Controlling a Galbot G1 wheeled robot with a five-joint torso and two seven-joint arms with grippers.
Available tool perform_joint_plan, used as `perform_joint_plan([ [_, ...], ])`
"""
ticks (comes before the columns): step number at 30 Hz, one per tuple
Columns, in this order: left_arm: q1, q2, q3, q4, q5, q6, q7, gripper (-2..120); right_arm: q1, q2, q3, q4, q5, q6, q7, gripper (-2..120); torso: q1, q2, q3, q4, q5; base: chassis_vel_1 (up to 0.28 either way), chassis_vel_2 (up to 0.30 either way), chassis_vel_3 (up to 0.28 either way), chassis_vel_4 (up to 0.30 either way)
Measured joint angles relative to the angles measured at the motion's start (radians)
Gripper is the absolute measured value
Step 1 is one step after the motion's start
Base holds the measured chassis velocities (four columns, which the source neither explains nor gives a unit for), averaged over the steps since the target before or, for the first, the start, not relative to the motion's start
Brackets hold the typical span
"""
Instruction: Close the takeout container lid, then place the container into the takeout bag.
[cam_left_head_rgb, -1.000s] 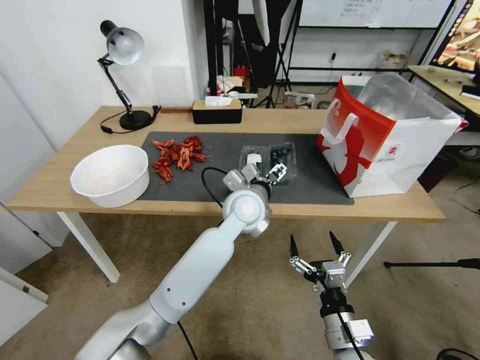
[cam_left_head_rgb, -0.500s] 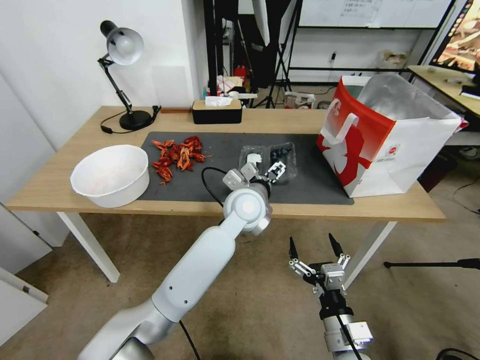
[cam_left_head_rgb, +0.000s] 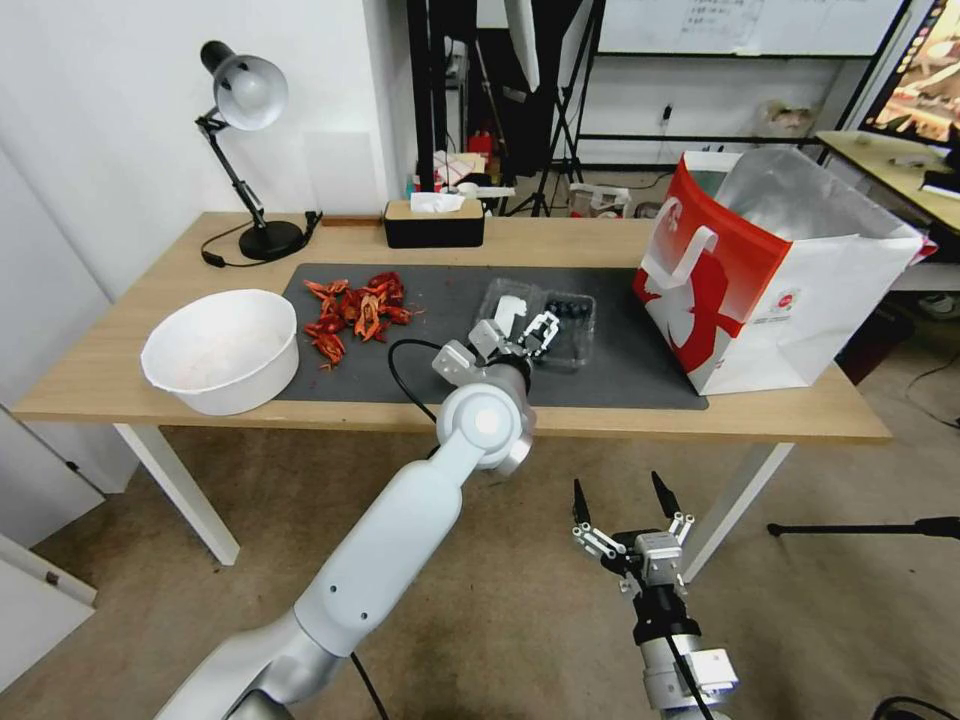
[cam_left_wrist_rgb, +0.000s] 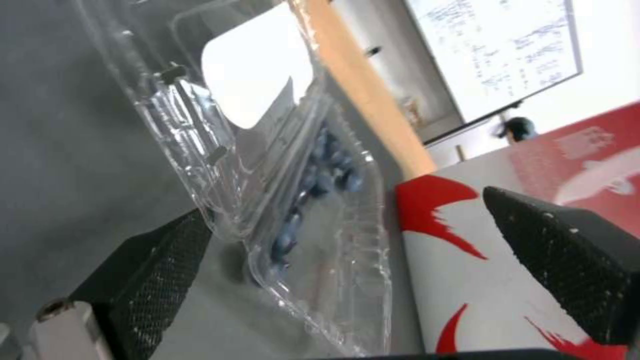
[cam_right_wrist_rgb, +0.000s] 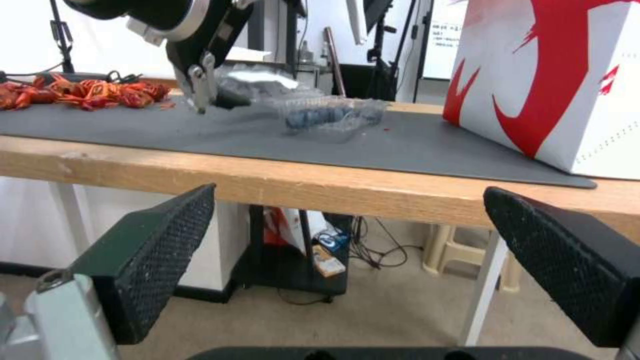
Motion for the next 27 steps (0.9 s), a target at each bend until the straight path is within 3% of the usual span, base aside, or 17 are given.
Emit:
perform_joint_plan([
  [5,0.010,0.012,0.017,0.002,0.085,-0.018,0.073,100,-0.003,0.002,-0.001,0.000,-0.004,0.003,0.000,100,0.000,0.000,0.000,0.0000,0.0000,0.000,0.000,0.000,0.000],
  [12,0.032,0.048,0.055,0.020,0.253,-0.048,0.226,100,-0.012,0.003,0.000,-0.001,-0.007,0.013,-0.001,100,0.000,0.000,0.000,0.0000,0.0000,0.000,0.000,0.000,0.000],
  [27,0.042,0.064,0.098,0.057,0.438,-0.068,0.310,100,-0.022,0.001,0.001,0.000,-0.009,0.025,-0.001,100,0.000,0.000,0.000,-0.0001,0.0001,0.000,0.000,0.000,0.000],
])
